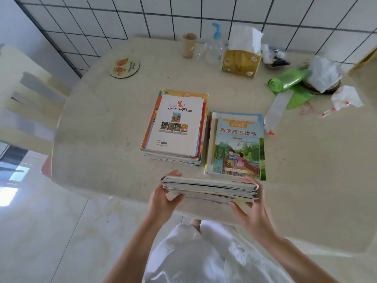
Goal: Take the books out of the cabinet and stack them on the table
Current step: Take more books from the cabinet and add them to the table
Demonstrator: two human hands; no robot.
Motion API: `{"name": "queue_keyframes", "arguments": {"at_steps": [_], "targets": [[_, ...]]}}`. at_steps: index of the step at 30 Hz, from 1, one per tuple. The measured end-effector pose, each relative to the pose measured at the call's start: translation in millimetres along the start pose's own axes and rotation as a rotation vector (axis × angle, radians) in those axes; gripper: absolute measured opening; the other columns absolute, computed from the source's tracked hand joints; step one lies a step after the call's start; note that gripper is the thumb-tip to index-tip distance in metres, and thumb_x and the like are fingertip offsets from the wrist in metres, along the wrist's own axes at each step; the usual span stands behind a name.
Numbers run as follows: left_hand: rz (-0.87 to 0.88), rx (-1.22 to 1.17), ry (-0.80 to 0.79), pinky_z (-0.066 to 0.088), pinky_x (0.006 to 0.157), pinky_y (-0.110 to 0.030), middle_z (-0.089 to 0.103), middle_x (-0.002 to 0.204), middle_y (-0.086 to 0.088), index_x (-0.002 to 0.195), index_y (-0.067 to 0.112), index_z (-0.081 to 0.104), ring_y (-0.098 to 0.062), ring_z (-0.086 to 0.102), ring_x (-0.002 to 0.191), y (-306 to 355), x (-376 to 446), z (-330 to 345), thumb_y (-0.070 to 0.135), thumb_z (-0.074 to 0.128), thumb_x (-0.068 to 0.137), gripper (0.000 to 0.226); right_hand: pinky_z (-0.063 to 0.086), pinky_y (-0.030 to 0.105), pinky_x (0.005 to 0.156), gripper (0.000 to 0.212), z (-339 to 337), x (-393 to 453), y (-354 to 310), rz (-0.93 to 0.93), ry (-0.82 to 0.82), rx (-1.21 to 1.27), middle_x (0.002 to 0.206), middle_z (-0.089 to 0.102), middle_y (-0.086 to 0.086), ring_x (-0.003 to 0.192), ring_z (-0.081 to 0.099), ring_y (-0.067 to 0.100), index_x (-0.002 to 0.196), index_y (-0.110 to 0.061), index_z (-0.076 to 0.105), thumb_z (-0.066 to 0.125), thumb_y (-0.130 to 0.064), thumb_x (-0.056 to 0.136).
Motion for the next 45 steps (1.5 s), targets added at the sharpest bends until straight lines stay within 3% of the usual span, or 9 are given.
{"name": "queue_keyframes", "arguments": {"at_steps": [3,8,14,19,22,30,33,37,45], "targets": [[0.031,0.048,0.055,0.047,0.093,-0.020,0.055,0.119,0.042,0.123,0.042,0.054,0.008,0.058,0.112,-6,0,3,0.013,0.085,0.071,0.067,0.045,0.009,0.088,0.078,1,-1,0,0.006,0.018,0.050,0.123,0.044,-0.040,0.111,0.051,-0.012,0.133,-0.038,0.027,0.075,-0.010,0.078],[-0.032,0.113,0.079,0.054,0.085,-0.030,0.070,0.096,0.024,0.098,0.037,0.066,-0.008,0.069,0.097,-19,5,5,0.023,0.084,0.069,0.037,0.053,0.025,0.088,0.071,4,1,6,0.048,0.017,0.100,0.111,0.058,-0.006,0.100,0.063,0.016,0.132,-0.033,0.031,0.076,-0.020,0.079],[-0.125,0.022,0.050,0.056,0.080,-0.029,0.071,0.085,0.031,0.090,0.026,0.068,0.006,0.069,0.086,-17,10,7,0.004,0.083,0.072,0.032,0.048,0.008,0.077,0.060,5,9,9,0.111,0.000,0.064,0.099,0.066,-0.014,0.091,0.064,-0.005,0.123,-0.034,0.038,0.077,-0.022,0.078],[-0.176,-0.102,0.028,0.059,0.074,-0.040,0.077,0.079,0.011,0.075,0.025,0.072,-0.014,0.074,0.079,-6,7,8,0.016,0.089,0.063,0.023,0.046,0.007,0.061,0.054,-4,18,12,0.134,0.049,0.062,0.081,0.066,-0.009,0.071,0.064,0.001,0.108,-0.034,0.041,0.080,-0.017,0.074],[-0.166,-0.135,-0.002,0.060,0.073,-0.044,0.077,0.084,0.006,0.086,0.026,0.072,-0.016,0.074,0.079,10,8,13,0.044,0.083,0.050,0.042,0.050,0.006,0.070,0.060,-24,19,16,0.151,0.109,0.118,0.096,0.066,-0.012,0.086,0.065,-0.008,0.107,-0.036,0.043,0.081,-0.008,0.070],[-0.193,-0.206,-0.078,0.059,0.069,-0.028,0.076,0.089,0.012,0.098,0.034,0.063,-0.006,0.072,0.082,102,48,72,0.022,0.087,0.067,0.041,0.055,0.016,0.061,0.048,-90,61,33,0.335,0.203,0.328,0.099,0.070,-0.002,0.077,0.068,0.002,0.123,-0.017,0.054,0.073,-0.007,0.080],[-0.291,-0.268,-0.081,0.059,0.081,-0.037,0.074,0.098,0.012,0.109,0.035,0.060,-0.008,0.071,0.091,123,71,95,0.034,0.083,0.072,0.044,0.060,0.035,0.067,0.041,-103,84,39,0.452,0.236,0.379,0.099,0.072,0.004,0.081,0.071,0.017,0.122,-0.016,0.058,0.071,-0.015,0.083],[-0.345,-0.252,-0.075,0.059,0.083,-0.041,0.075,0.092,0.012,0.094,0.041,0.060,-0.009,0.072,0.088,130,106,114,0.024,0.075,0.083,0.026,0.060,0.047,0.071,0.034,-101,116,51,0.592,0.199,0.409,0.091,0.074,0.005,0.075,0.073,0.023,0.108,-0.013,0.062,0.075,-0.016,0.077],[-0.415,-0.094,0.006,0.060,0.079,-0.034,0.071,0.104,0.006,0.139,0.024,0.047,-0.011,0.071,0.089,112,136,121,0.027,0.071,0.086,0.059,0.059,0.042,0.074,0.059,-79,142,60,0.622,0.184,0.308,0.094,0.066,-0.007,0.080,0.068,0.015,0.121,-0.019,0.052,0.083,-0.016,0.071]]}}
Point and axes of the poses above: each hand's wrist, its own x-axis towards the middle knuckle, its own z-axis out of the palm, y = z × x, the point moved 3 cm from there along x, towards the middle knuckle
